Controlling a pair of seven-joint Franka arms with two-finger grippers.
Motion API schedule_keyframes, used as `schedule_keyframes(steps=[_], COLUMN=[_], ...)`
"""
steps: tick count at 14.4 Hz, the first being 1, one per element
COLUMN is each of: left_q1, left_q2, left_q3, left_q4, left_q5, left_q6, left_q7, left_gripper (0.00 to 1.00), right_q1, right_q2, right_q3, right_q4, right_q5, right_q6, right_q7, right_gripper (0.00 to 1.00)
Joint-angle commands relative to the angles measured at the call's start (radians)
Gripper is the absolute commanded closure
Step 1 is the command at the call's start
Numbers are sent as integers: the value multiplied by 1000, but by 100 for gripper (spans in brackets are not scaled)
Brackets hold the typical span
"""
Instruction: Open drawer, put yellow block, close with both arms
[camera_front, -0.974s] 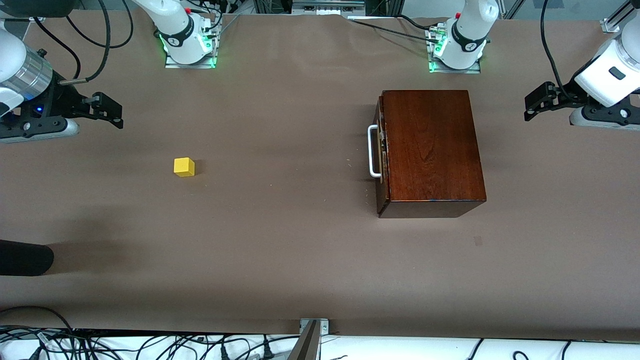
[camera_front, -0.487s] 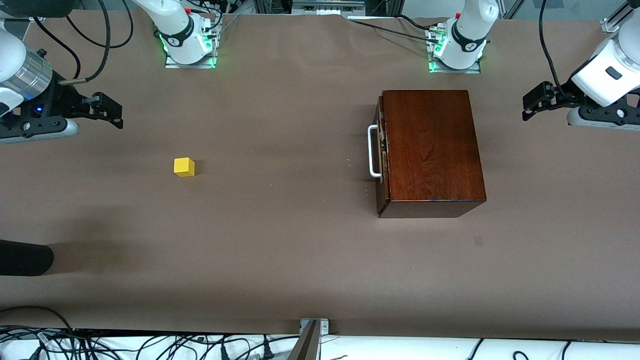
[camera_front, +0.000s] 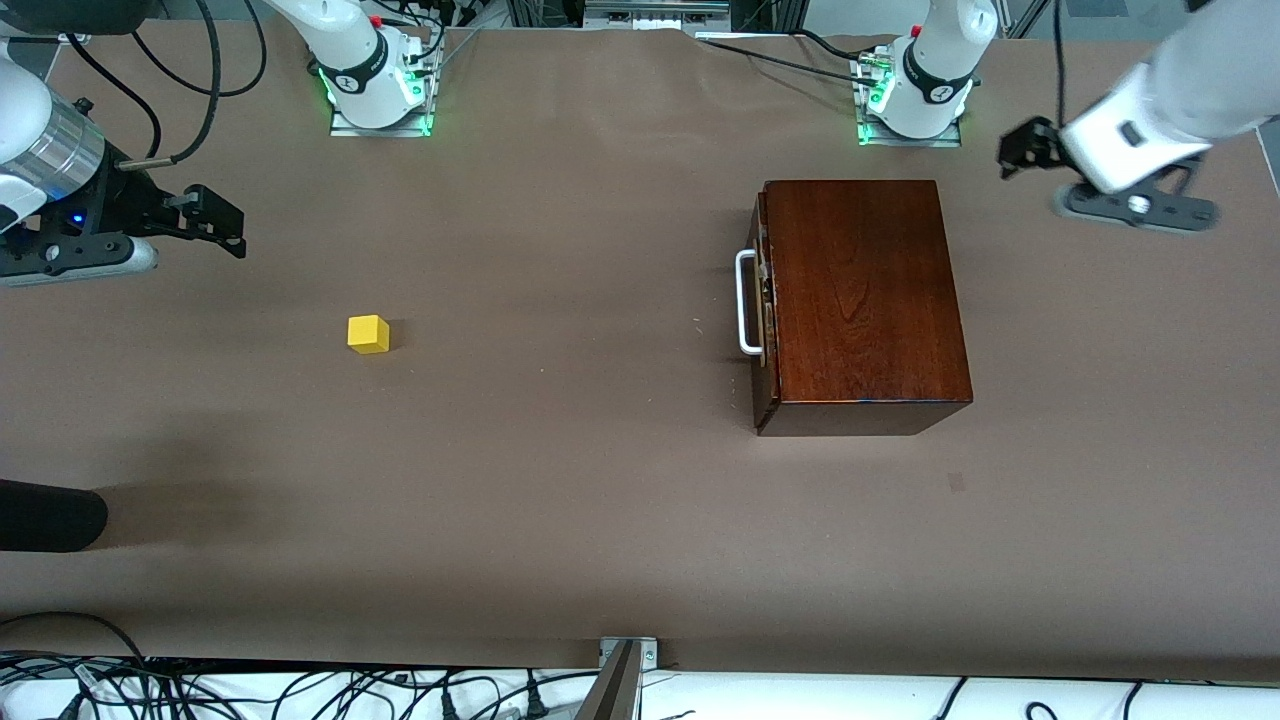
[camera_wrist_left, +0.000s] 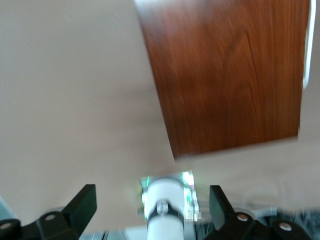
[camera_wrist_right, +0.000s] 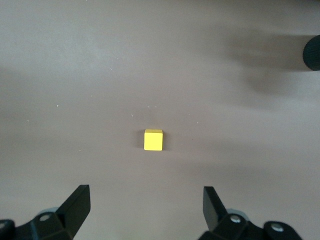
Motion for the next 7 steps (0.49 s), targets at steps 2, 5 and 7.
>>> schedule_keyframes(steps=[2,5,7], left_q1=[-1,-1,-16], left_q2=[75,142,197], left_q3=[-172,-293,-324], left_q4=[25,29,30], left_q5=[-57,-54,-54], left_q6=[-26,160,276], left_q7=[-80,-249,-350], left_gripper=[0,0,0], right_q1=[-7,-7,-7], right_q2=[7,9,9], right_q3=[3,3,3], right_q4=[23,23,21], right_q5=[14,13,8], right_q6=[-2,0,0], right_q7=[9,9,9], right_gripper=[0,0,0])
